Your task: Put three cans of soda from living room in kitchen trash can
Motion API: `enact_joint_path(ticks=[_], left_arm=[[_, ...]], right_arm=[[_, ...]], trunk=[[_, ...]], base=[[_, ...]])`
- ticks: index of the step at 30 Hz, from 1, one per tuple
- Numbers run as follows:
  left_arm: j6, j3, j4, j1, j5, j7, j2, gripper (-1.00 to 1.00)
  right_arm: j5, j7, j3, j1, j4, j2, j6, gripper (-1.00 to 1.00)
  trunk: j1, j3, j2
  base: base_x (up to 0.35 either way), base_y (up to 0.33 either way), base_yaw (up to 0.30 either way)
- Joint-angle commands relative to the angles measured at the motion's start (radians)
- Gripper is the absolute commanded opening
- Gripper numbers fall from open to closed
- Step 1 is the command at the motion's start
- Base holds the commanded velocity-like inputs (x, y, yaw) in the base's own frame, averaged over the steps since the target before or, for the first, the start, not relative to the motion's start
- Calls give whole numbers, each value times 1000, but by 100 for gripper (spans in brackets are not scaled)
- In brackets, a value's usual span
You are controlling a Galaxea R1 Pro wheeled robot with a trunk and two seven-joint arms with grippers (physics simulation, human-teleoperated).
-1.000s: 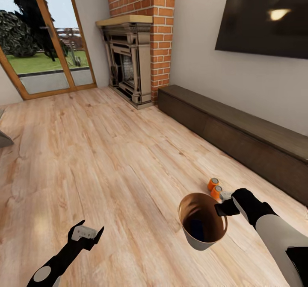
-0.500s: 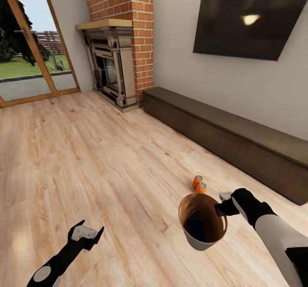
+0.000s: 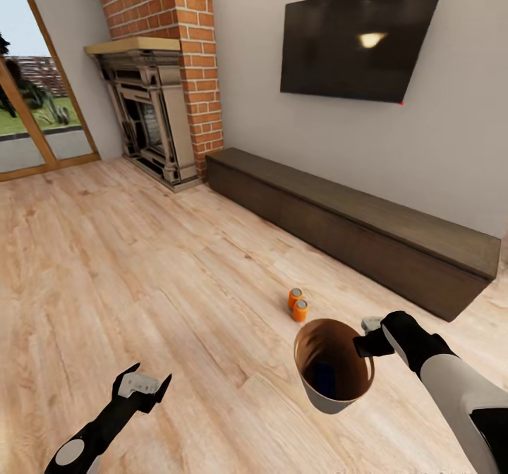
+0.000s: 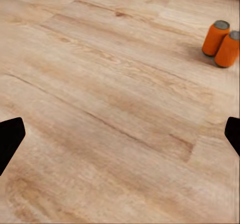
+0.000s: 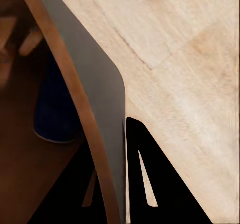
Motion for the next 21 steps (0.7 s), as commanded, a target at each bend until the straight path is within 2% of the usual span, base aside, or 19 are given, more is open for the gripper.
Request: enact_joint_path(ticks=[1,13,21], left_arm=[[0,0,0,0,0,0,0,100],[-1,0,0,0,0,-1,1,100],[0,0,0,0,0,-1,1,100]], right_arm=[[-14,5,-2,0,0,0,3,-100],[-14,4,-2,0,0,0,4,-100],[-14,4,-2,0,1,1,3,-100]], trunk=[[0,1,0],[0,14,0],[0,23,0]], base=[[0,-279,-202],[6,-281,-201],[89,-270,-197]])
